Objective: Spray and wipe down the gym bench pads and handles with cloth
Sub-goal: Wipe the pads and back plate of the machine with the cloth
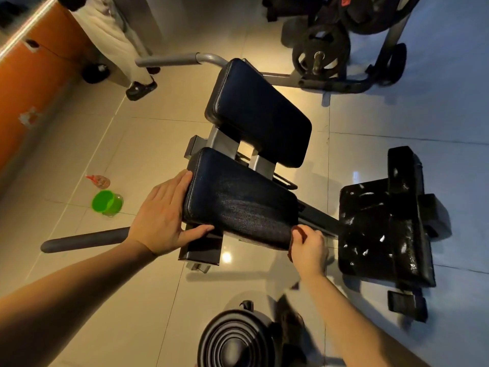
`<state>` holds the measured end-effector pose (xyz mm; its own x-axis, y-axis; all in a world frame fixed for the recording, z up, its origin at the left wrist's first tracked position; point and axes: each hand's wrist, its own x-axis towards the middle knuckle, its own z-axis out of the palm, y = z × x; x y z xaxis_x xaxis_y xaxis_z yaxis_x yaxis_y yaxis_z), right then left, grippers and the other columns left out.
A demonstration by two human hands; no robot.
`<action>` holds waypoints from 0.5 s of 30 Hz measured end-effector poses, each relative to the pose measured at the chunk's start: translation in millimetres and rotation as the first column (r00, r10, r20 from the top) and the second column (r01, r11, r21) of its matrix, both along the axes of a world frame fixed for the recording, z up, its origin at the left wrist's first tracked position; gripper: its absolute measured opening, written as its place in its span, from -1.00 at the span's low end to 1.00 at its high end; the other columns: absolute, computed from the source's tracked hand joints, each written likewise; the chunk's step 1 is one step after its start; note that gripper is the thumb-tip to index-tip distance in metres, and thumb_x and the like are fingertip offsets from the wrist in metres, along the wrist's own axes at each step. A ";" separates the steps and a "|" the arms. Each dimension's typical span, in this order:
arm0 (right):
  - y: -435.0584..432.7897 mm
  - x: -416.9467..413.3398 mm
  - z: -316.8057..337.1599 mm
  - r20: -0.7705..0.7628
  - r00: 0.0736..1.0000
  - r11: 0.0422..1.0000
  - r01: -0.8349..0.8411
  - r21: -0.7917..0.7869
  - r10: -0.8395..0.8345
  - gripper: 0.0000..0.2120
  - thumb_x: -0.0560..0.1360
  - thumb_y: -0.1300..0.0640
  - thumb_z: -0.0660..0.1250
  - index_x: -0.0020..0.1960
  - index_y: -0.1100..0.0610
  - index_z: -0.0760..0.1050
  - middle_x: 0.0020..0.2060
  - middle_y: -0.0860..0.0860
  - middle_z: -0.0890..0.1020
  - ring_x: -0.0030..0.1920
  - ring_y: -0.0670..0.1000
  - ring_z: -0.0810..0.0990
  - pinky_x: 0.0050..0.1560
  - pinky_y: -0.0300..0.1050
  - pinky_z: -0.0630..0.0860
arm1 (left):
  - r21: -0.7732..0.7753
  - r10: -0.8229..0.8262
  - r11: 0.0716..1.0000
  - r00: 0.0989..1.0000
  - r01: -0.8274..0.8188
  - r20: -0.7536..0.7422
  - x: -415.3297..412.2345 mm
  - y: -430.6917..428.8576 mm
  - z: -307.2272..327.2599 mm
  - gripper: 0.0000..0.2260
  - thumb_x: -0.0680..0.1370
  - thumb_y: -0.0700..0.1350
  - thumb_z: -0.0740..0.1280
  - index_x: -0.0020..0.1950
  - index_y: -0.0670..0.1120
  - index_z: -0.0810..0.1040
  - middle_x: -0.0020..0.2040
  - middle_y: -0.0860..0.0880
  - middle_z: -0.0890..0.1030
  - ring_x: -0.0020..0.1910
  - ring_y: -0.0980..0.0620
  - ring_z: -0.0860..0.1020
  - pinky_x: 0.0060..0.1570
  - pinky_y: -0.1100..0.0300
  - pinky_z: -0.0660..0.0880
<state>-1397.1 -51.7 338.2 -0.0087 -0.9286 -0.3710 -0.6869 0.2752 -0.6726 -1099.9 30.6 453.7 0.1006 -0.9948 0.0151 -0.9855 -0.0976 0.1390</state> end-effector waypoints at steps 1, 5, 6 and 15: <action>-0.4 11.9 8.3 0.008 1.000 1.000 0.003 -0.020 -0.002 -0.77 0.66 0.11 0.28 0.26 0.09 0.61 0.10 0.06 0.51 0.12 0.13 0.56 0.02 -0.19 0.37 | 0.003 -0.002 1.000 1.000 0.002 -0.002 0.5 0.1 -0.5 0.00 0.44 0.52 0.21 0.64 -0.13 0.10 0.57 -0.20 0.32 0.49 -0.21 0.36 0.51 -0.06 0.21; 10.2 99.0 74.7 0.262 0.954 0.970 -0.084 -0.229 0.145 -0.77 0.65 0.05 0.30 0.25 0.07 0.61 0.06 -0.04 0.48 -0.01 -0.09 0.51 -0.09 -0.34 0.46 | -0.004 -0.019 1.000 0.999 0.019 -0.027 1.2 0.3 -0.6 -0.01 0.44 0.52 0.23 0.65 -0.10 0.09 0.57 -0.17 0.32 0.50 -0.17 0.35 0.52 -0.02 0.18; 12.8 115.7 90.4 0.332 0.920 0.958 -0.120 -0.261 0.206 -0.77 0.64 0.03 0.32 0.25 0.06 0.61 0.06 -0.05 0.48 -0.02 -0.11 0.52 -0.09 -0.32 0.50 | -0.004 -0.028 1.000 0.999 0.028 -0.038 1.7 0.8 0.0 -0.01 0.44 0.51 0.23 0.65 -0.11 0.09 0.57 -0.17 0.31 0.51 -0.16 0.34 0.53 -0.02 0.19; -16.0 33.1 32.1 0.139 0.984 0.994 -0.109 -0.019 0.110 -0.72 0.67 0.05 0.27 0.35 0.03 0.54 0.17 -0.03 0.45 0.25 0.07 0.53 0.08 -0.18 0.53 | 0.061 -0.218 0.973 0.975 0.220 -0.046 28.5 6.8 -2.7 0.02 0.48 0.51 0.20 0.69 -0.08 -0.10 0.67 -0.13 0.08 0.61 -0.15 0.18 0.60 -0.14 0.08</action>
<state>-1363.9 -67.7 370.4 0.1446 -0.9250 -0.3513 -0.6114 0.1956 -0.7668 -1071.5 37.4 451.0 -0.1207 -0.9914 -0.0504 -0.9779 0.1100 0.1777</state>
